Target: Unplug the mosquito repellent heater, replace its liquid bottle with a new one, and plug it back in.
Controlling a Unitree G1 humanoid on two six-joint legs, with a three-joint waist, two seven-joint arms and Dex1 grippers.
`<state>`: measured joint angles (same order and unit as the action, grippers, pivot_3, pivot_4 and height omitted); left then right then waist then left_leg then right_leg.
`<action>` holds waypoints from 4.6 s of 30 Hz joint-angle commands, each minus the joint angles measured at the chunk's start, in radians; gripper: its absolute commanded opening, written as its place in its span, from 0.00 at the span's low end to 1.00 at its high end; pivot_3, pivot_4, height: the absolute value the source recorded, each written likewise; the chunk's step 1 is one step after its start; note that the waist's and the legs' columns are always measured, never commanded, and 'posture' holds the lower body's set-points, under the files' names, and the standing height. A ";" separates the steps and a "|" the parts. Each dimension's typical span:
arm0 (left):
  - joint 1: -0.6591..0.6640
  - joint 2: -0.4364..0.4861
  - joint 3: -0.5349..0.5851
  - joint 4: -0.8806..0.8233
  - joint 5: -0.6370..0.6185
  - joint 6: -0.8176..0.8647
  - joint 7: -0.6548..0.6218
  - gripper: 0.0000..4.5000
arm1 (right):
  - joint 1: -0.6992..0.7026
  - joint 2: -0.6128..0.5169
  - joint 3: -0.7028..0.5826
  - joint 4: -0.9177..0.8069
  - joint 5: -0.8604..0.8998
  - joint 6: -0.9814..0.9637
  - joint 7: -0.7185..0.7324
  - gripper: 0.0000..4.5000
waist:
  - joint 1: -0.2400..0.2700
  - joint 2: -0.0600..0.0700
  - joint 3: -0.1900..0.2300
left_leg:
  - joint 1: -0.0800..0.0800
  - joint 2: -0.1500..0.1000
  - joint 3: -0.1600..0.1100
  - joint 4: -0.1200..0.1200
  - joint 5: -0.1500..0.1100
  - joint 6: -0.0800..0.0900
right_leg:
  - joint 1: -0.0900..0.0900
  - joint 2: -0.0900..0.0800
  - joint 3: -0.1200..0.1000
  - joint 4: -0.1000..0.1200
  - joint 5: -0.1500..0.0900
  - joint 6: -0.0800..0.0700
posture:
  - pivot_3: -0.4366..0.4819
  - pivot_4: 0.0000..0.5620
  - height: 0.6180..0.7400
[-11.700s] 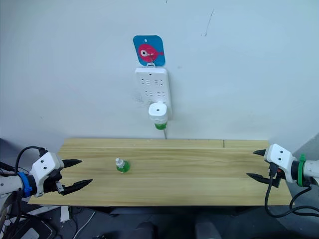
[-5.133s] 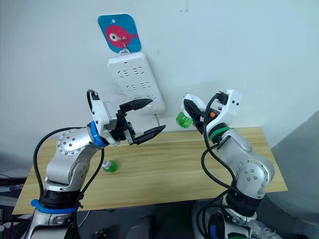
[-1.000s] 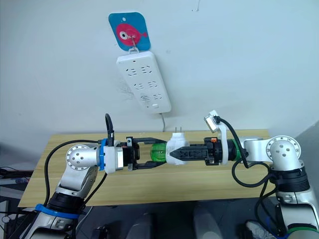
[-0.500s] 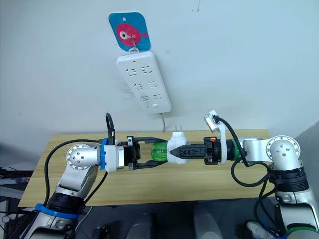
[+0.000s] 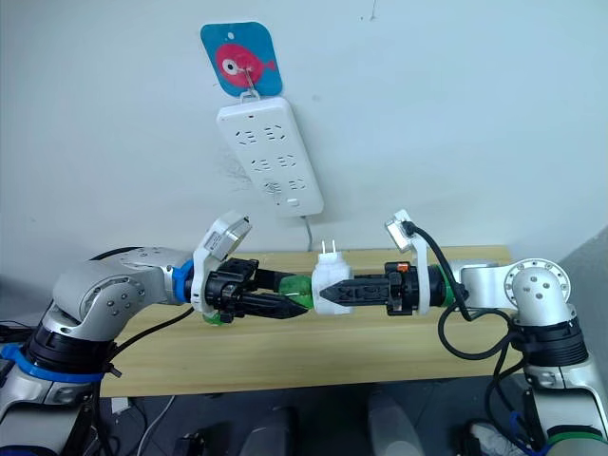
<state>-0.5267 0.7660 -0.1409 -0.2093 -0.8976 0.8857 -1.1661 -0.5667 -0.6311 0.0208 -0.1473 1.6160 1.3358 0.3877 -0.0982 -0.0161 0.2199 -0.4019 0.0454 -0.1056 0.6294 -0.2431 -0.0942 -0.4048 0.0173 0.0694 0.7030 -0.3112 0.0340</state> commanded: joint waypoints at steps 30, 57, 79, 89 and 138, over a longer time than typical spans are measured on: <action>0.191 -0.200 0.043 0.054 0.478 -1.193 -0.079 0.50 | 0.001 -0.003 -0.033 -0.002 0.052 -0.023 -0.014 0.67 | 0.014 0.000 0.000 | -0.003 -0.001 0.002 0.001 0.000 0.000 | 0.000 -0.001 0.001 -0.005 0.002 0.002 | 0.37 0.36 1.00; 0.100 -0.001 0.040 0.017 0.329 -0.486 -0.062 0.95 | -0.004 -0.010 -0.030 -0.009 0.032 -0.018 0.005 0.67 | 0.012 0.001 0.001 | -0.002 0.000 0.001 0.000 0.000 0.000 | 0.000 -0.001 0.000 -0.004 0.001 0.001 | 0.38 0.35 1.00; 0.187 -0.160 0.058 0.028 0.461 -1.085 -0.104 0.66 | -0.003 0.001 -0.030 -0.012 0.027 -0.016 -0.005 0.67 | 0.015 0.001 0.001 | -0.003 0.000 0.002 0.001 0.000 0.000 | 0.000 -0.001 0.001 -0.004 0.002 0.001 | 0.38 0.36 1.00; 0.068 0.012 0.075 -0.004 0.106 -0.226 0.017 0.50 | -0.003 0.000 -0.022 -0.021 0.017 -0.016 0.008 0.67 | 0.012 0.000 0.001 | -0.004 0.000 0.000 0.001 0.000 0.000 | 0.000 -0.001 -0.001 -0.003 0.002 0.001 | 0.39 0.36 1.00; 0.205 -0.149 0.058 0.033 0.481 -1.064 -0.107 0.73 | -0.001 0.001 -0.023 -0.017 0.033 -0.025 -0.012 0.67 | 0.016 0.001 0.002 | -0.004 -0.001 0.001 0.002 0.000 0.000 | 0.000 -0.001 0.000 -0.004 0.002 0.001 | 0.39 0.36 1.00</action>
<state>-0.3228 0.6069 -0.0835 -0.1577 -0.4095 -0.1796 -1.2704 -0.5629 -0.6261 0.0220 -0.1438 1.6217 1.3146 0.3686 -0.0820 -0.0149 0.2220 -0.4058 0.0448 -0.1046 0.6314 -0.2432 -0.0940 -0.4051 0.0158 0.0697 0.6992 -0.3093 0.0353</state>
